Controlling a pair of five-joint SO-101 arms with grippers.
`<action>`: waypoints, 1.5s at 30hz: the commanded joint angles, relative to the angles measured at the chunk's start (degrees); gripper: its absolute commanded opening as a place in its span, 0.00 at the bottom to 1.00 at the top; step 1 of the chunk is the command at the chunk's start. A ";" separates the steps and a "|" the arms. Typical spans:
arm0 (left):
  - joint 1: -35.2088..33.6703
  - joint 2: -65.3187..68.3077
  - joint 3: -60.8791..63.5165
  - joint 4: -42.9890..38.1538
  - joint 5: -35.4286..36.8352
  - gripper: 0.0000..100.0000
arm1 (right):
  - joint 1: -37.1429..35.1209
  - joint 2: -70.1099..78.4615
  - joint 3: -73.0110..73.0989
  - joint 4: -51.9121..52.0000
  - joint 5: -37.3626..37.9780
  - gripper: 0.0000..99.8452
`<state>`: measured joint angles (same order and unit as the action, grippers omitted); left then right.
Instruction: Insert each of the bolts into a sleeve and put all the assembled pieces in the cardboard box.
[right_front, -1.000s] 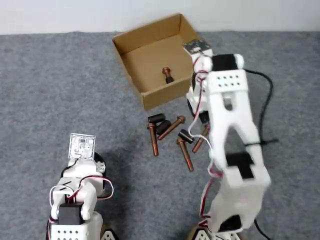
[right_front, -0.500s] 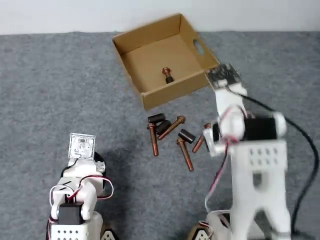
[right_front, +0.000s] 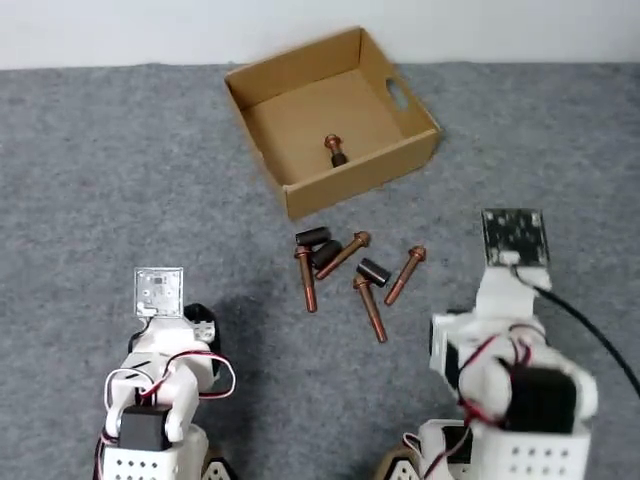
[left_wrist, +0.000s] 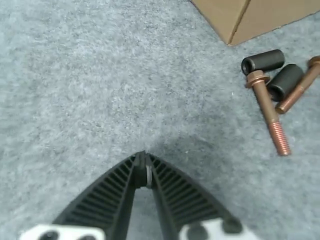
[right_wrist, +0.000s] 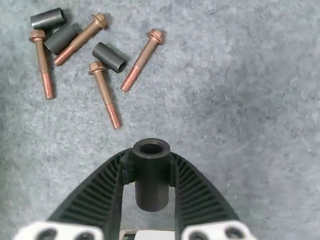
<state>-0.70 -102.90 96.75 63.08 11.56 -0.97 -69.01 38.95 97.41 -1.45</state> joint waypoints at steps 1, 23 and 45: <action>-0.79 -0.62 -0.48 -1.76 -2.20 0.01 | 0.57 -6.37 4.04 -1.36 -4.40 0.01; 2.64 32.00 -40.84 10.29 4.13 0.01 | 0.13 -35.03 21.80 -9.19 -3.87 0.01; 21.45 93.89 -72.48 1.14 16.88 0.12 | 0.57 -35.03 21.89 -9.10 -3.87 0.01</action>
<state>20.04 -14.90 30.11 65.63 26.07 -0.88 -103.82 61.19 89.32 -6.02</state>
